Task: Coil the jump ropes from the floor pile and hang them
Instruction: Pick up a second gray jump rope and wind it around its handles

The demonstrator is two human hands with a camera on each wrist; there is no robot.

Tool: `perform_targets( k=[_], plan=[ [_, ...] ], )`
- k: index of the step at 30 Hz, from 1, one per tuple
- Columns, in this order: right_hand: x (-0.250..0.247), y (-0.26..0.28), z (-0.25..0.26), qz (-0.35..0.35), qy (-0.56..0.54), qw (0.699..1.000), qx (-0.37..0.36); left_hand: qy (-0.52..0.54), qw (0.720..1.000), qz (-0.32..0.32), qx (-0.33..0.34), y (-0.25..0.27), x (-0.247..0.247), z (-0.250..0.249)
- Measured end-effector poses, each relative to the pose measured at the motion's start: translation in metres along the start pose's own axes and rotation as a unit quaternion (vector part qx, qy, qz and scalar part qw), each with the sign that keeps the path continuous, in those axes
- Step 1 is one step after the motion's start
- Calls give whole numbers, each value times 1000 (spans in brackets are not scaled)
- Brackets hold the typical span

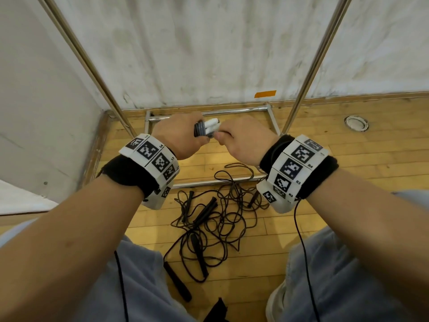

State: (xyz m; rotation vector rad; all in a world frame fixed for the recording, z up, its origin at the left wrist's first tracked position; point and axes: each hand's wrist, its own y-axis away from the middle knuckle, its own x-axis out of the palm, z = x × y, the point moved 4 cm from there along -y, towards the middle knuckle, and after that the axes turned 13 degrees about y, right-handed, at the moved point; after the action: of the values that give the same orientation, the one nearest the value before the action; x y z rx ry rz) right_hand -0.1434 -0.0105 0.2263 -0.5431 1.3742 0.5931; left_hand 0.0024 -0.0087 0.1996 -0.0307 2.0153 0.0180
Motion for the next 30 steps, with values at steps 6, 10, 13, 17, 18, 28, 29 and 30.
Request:
perform_targets(
  k=[6, 10, 13, 17, 18, 28, 29, 30],
  plan=[
    [-2, -1, -6, -29, 2, 1000, 6, 14, 999, 43, 0, 5, 10, -12],
    [-2, -5, -14, -62, -53, 996, 26, 45, 997, 63, 24, 9, 7, -20],
    [-3, -8, -22, -71, -91, 992, 50, 36, 994, 76, 70, 15, 6, -28],
    [-5, -10, -26, -90, -172, 977, 86, 62, 993, 44, 89, 22, 0, -32],
    [-6, -10, -27, -93, -191, 972, 96, 64, 994, 30, 88, 22, -1, -32],
    [0, -14, -45, -39, -454, 879, 140, 104, 981, -25, 160, 33, -14, -44],
    [1, -14, -45, -28, -482, 865, 136, 140, 978, -31, 154, 33, -18, -45],
    [2, -14, -43, -19, -503, 854, 131, 184, 972, -35, 141, 33, -21, -45]
  ],
)
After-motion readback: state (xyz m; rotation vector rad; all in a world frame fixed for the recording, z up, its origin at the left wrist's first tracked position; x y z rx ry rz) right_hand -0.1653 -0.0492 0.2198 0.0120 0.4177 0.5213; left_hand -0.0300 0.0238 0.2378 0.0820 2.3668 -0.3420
